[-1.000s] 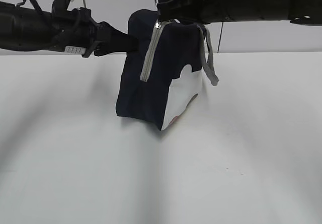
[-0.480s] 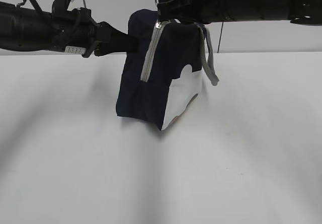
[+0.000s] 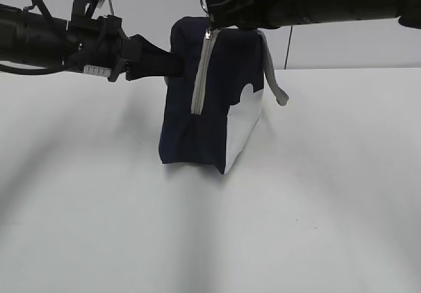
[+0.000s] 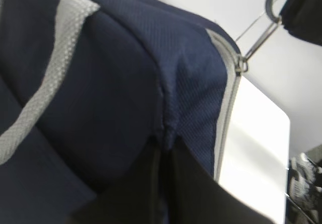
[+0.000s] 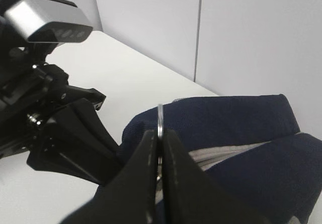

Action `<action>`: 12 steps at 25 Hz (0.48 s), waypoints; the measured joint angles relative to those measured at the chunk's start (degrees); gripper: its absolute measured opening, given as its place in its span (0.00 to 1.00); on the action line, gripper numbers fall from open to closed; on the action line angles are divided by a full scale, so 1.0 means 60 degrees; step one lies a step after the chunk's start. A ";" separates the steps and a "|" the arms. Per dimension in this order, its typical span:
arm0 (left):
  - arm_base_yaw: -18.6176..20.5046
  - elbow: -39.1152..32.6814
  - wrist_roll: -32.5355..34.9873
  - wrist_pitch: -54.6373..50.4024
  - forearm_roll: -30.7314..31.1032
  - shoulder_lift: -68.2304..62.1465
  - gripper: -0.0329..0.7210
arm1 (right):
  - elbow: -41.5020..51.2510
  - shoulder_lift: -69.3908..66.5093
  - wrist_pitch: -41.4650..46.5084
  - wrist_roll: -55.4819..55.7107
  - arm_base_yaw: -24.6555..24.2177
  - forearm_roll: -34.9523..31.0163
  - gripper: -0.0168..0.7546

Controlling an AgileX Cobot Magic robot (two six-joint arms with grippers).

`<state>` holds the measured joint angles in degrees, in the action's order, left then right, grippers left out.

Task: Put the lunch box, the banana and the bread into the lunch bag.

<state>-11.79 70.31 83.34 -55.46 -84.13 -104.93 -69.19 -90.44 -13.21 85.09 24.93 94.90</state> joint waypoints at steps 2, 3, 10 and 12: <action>0.0000 0.0000 -0.0294 -0.0260 0.0270 0.0028 0.05 | 0.0000 0.0154 -0.0266 0.1043 0.0000 0.1087 0.00; 0.0000 0.0000 -0.0420 -0.0362 0.0456 0.0056 0.05 | 0.0000 0.0224 -0.0399 0.1565 0.0000 0.1455 0.00; 0.0000 0.0000 -0.1595 -0.0983 0.1643 0.0456 0.05 | 0.0018 0.0372 -0.1169 0.2372 0.0000 0.1994 0.00; 0.0000 0.0000 -0.1921 -0.1101 0.1817 0.0497 0.05 | 0.0018 0.0372 -0.1234 0.2408 0.0000 0.1999 0.00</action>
<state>-11.79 70.31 71.82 -62.06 -73.22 -101.95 -69.08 -88.21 -20.61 99.53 24.93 106.90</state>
